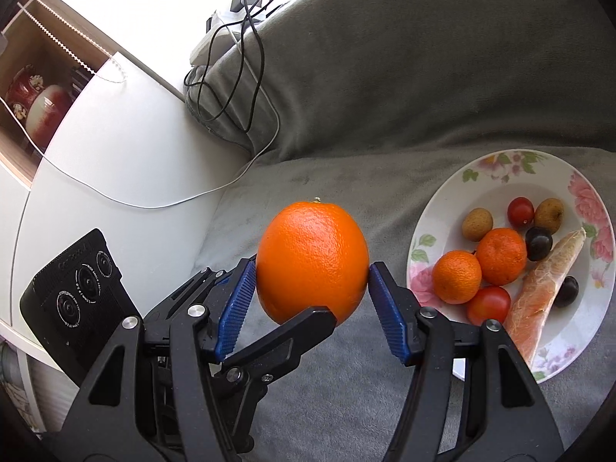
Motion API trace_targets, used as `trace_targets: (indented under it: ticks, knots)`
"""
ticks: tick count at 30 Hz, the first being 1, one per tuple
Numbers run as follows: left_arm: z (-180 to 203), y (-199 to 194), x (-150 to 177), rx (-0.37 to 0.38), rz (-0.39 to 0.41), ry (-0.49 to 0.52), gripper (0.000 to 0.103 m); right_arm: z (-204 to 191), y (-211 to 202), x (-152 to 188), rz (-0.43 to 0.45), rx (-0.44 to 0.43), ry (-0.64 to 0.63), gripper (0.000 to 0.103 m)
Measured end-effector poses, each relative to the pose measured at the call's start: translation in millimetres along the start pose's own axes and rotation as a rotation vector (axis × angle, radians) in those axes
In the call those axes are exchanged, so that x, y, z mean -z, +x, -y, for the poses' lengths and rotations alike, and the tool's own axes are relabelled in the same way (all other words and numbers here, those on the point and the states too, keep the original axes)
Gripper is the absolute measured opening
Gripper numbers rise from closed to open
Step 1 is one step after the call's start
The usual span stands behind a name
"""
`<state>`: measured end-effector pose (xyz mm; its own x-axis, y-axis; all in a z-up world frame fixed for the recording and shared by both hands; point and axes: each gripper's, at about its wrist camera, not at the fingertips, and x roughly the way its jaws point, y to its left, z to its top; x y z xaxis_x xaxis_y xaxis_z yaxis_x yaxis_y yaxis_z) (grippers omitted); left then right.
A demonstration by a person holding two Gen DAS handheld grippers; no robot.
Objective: Organize fruits
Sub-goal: 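Carry the orange in the right tool over the plate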
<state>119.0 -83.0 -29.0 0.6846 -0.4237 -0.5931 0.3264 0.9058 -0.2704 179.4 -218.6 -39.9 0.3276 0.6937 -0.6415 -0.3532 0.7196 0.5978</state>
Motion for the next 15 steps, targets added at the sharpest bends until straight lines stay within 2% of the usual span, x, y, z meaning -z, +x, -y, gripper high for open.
trace_targets:
  ticks: [15]
  knots:
    - [42,50,-7,0.078,-0.054,0.038,0.068,61,-32,-5,0.045,0.043,0.099,0.064]
